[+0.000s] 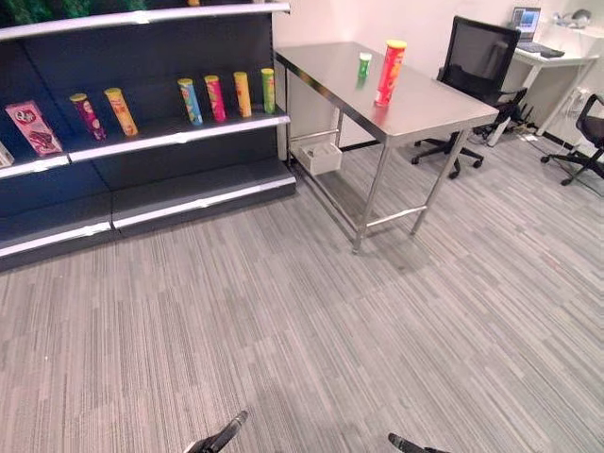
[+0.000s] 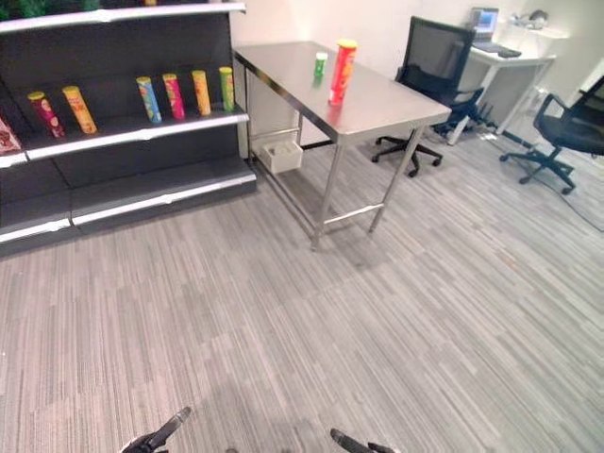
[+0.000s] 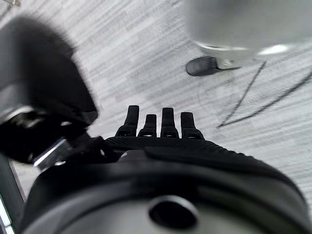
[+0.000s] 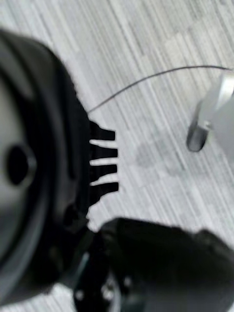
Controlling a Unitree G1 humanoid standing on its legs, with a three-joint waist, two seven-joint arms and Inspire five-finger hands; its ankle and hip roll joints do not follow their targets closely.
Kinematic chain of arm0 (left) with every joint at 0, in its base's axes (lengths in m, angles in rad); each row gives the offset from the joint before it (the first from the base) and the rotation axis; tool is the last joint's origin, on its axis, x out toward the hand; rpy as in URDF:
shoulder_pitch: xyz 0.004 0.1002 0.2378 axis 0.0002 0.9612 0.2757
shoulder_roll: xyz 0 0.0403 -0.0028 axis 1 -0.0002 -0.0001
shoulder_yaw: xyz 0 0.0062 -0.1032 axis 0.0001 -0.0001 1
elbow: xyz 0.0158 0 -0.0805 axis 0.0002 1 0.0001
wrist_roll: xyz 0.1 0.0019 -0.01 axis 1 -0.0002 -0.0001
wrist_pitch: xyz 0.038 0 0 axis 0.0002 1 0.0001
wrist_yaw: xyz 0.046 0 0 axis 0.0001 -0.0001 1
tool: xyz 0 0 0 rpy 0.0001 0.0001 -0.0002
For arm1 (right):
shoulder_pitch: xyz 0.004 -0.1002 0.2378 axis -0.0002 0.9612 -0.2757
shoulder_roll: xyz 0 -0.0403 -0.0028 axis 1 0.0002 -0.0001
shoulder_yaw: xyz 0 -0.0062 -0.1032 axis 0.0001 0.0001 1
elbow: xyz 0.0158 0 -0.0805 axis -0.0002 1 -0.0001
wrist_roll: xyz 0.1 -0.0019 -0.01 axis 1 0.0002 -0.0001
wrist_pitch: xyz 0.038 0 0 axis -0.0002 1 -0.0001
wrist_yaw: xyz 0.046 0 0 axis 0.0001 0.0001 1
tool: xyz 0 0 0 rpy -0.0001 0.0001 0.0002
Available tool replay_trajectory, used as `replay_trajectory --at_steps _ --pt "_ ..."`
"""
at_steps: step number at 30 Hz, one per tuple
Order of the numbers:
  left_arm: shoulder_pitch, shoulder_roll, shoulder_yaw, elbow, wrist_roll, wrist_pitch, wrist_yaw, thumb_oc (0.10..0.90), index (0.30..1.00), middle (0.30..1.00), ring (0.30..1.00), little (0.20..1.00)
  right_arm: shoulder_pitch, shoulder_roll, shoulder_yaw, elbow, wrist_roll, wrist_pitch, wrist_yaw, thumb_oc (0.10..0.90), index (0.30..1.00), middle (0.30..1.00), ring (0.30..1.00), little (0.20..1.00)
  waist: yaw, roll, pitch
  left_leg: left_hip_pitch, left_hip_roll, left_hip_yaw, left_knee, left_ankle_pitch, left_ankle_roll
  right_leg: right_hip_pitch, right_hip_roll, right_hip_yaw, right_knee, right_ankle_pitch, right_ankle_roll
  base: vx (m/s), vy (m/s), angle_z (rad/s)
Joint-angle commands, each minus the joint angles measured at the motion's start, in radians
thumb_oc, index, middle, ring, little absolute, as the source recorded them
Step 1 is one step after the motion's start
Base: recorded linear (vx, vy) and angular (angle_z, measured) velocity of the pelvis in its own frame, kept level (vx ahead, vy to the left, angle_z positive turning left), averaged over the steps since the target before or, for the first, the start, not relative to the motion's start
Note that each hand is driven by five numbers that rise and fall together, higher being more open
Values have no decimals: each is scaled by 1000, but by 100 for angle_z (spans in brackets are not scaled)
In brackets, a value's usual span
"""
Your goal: Put the goods on the table back onto the shelves and tidy them up.
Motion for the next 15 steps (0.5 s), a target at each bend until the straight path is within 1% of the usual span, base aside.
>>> replay_trajectory --at_steps 1,8,15 --pt "-52 23 27 -15 -30 -49 19 800 900 900 900 900 -35 -52 9 -27 29 -30 -25 800 900 900 900 900 -18 -6 31 43 80 -6 -4 -82 -98 57 -76 -3 -69 -10 118 0 0 0" --pt "-53 20 30 2 -16 -47 30 800 900 900 900 900 -27 -48 11 -37 30 -29 -30 800 900 900 900 900 -20 -9 32 51 84 -8 -4 -84 -99 61 -70 0 -69 -14 117 13 -22 -1" --pt "-49 24 22 -16 -21 -45 27 800 900 900 900 900 -17 -57 26 -87 29 -33 -27 800 900 900 900 900 -26 -6 49 44 91 -20 -4 -75 -103 51 -53 13 -69 -19 105 16 -57 0"
